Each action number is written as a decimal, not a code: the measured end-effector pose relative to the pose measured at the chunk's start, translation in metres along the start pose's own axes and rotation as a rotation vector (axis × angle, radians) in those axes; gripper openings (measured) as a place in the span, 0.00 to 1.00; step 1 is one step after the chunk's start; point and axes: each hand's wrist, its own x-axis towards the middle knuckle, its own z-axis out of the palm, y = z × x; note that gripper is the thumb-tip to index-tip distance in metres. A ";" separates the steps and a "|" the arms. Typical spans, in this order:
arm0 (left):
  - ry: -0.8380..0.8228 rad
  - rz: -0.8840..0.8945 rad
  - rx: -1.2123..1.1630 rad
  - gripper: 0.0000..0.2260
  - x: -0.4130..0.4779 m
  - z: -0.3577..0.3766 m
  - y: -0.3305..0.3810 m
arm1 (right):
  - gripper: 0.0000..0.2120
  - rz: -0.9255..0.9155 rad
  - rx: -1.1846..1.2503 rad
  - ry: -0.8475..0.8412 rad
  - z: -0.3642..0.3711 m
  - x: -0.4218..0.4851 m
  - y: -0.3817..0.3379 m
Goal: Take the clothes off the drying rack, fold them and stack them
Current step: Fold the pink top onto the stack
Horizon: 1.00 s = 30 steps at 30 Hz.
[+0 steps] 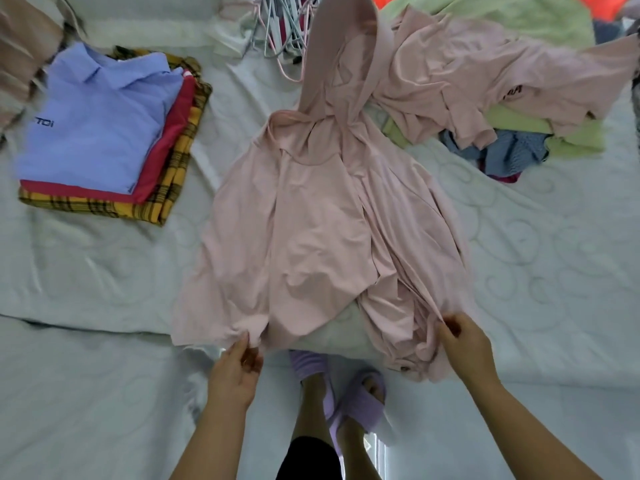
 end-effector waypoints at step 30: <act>-0.003 0.583 0.665 0.09 -0.015 0.029 -0.017 | 0.09 -1.047 -0.738 -0.162 0.022 0.019 -0.047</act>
